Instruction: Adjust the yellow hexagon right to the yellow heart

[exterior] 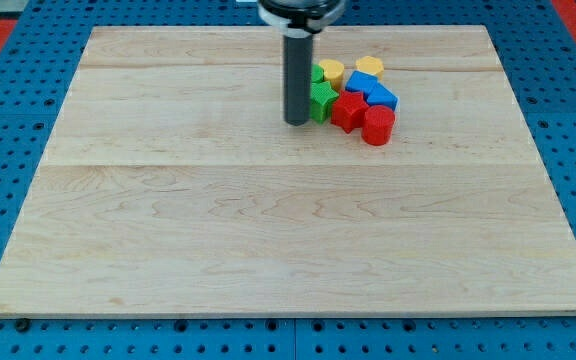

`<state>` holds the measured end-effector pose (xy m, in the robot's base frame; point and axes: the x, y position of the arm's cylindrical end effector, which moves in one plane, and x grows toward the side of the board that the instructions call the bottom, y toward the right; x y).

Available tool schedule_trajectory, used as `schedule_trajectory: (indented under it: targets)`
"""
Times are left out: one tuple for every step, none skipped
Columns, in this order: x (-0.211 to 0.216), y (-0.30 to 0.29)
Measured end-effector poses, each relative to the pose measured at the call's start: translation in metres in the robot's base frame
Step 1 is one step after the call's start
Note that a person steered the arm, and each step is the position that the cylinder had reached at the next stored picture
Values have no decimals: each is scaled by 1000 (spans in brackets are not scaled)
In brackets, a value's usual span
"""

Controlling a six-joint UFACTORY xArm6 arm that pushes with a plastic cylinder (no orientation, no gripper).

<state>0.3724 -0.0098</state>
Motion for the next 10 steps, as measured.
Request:
schedule_trajectory:
  targets:
    - [0, -28]
    - [31, -51]
    - [94, 10]
    - [119, 86]
    - [102, 148]
    - [57, 197]
    - [-6, 202]
    - [-61, 199]
    - [-71, 153]
    - [-71, 119]
